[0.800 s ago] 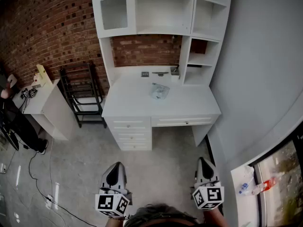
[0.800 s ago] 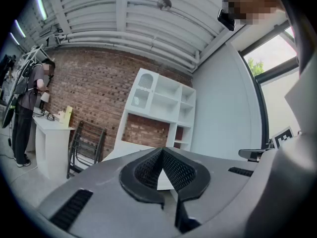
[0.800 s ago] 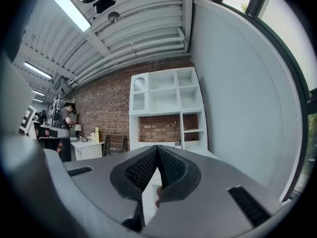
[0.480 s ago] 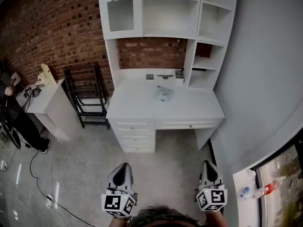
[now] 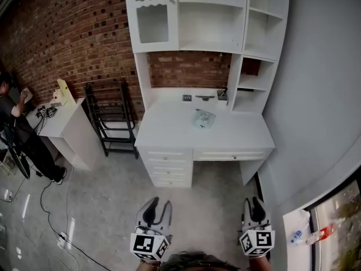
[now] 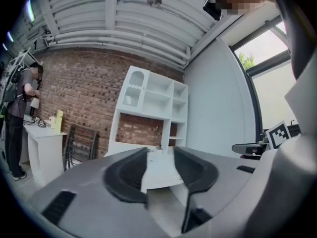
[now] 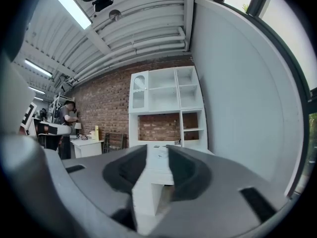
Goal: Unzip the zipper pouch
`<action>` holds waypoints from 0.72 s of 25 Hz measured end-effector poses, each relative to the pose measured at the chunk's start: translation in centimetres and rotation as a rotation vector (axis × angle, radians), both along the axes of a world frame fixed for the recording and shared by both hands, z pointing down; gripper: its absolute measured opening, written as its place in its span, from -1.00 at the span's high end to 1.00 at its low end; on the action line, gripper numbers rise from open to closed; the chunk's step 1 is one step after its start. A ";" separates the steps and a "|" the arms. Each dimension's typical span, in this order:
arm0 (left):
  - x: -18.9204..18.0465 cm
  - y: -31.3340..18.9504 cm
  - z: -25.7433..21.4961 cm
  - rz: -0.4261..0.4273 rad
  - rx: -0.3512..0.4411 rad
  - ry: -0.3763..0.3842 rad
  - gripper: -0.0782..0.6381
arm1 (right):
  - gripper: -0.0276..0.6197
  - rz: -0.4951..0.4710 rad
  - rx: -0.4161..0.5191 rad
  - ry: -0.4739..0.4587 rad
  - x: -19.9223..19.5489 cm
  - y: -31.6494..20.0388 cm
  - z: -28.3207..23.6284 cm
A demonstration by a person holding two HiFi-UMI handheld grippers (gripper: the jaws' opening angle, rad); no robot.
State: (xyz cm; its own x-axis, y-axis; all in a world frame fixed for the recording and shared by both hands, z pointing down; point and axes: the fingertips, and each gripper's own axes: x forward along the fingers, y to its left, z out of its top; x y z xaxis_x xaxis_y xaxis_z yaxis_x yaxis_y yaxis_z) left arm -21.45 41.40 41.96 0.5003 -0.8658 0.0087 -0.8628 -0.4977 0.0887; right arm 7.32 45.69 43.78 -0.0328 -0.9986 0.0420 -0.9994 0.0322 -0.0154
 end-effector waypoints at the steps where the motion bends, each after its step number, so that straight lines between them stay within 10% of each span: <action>1: 0.4 -0.1 0.2 0.020 -0.008 -0.010 0.16 | 0.25 -0.028 -0.009 -0.010 -0.2 -0.3 0.3; 3: 0.8 -0.2 0.2 0.033 -0.007 -0.025 -0.31 | -0.41 -0.064 -0.010 -0.038 -0.6 -0.8 0.5; 6: 0.4 -0.4 -0.4 -0.001 0.018 -0.013 -0.77 | -0.85 -0.061 0.036 -0.042 -0.5 -1.3 0.0; 18: 0.3 -2.5 -0.7 -0.034 0.028 -0.008 -0.82 | -0.86 -0.098 0.065 -0.034 1.4 -3.6 -1.2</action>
State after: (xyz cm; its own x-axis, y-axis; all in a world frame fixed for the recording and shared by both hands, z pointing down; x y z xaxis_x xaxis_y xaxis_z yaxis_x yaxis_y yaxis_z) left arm -21.17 38.94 41.28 0.4706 -0.8823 -0.0114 -0.8799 -0.4703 0.0680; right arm 8.76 42.07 42.63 -0.1305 -0.9911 -0.0253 -0.9903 0.1315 -0.0441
